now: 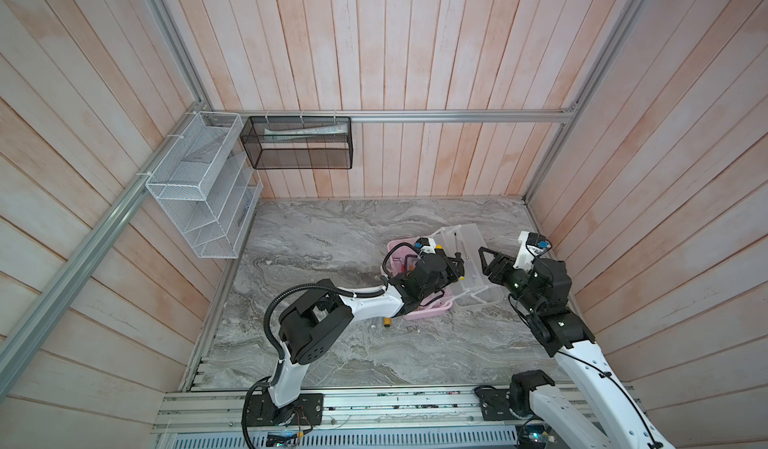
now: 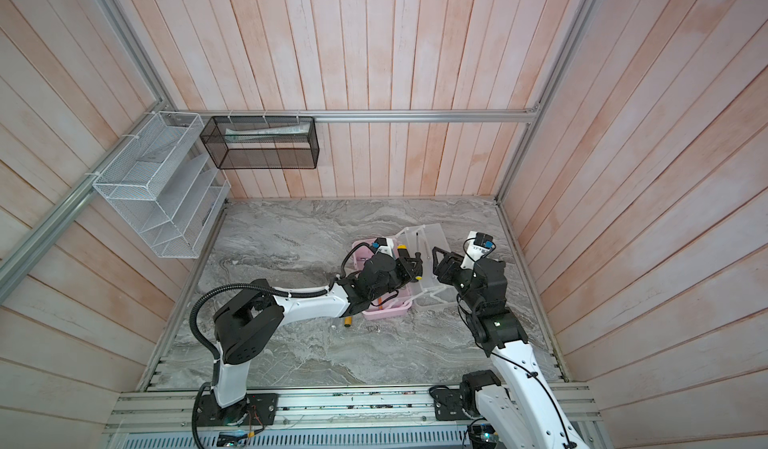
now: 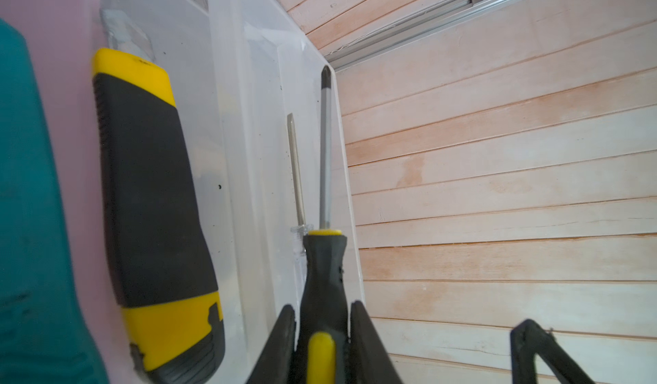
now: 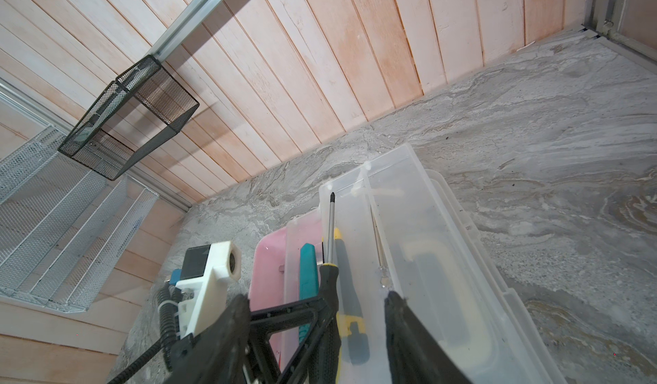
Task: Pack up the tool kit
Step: 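Open the left gripper and draw it back from the box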
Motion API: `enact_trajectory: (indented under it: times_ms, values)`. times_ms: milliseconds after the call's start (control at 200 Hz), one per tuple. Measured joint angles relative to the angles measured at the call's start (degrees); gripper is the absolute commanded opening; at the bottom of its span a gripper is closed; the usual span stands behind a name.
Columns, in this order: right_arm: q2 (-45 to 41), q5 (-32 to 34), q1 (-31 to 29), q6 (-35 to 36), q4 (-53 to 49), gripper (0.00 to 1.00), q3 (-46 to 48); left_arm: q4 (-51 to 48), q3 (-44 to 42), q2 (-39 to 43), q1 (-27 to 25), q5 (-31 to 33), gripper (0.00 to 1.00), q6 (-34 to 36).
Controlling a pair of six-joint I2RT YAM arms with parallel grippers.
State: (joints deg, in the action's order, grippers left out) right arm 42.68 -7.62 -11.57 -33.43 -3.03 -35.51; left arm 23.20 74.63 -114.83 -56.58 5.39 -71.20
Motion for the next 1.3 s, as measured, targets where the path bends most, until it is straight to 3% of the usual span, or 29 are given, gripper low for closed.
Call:
enact_trajectory:
  times_ms: [360, 625, 885, 1030, 1300]
  values:
    - [1.07, -0.33, 0.04, 0.00, 0.61, 0.60, 0.26, -2.51, 3.17, -1.22, 0.00, 0.87, 0.38, -0.22]
    - [1.95, -0.90, 0.07, 0.02, 1.38, 0.60, 0.26, -2.93, 3.69, -1.44, 0.09, 0.90, 0.40, -0.09]
    - [3.37, -1.40, 0.15, 0.07, 1.79, 0.59, 0.26, -5.03, 3.80, 0.17, 0.37, 1.70, 0.48, 8.41]
    - [5.31, -1.64, 0.15, 0.33, 1.29, 0.59, -0.15, -10.05, 3.72, 6.03, 0.44, 2.45, 0.65, 17.70]
    - [6.03, -1.68, -0.81, 1.42, -0.46, 0.61, -1.55, -20.72, -7.21, 26.71, 0.44, 5.64, 0.69, 28.00]
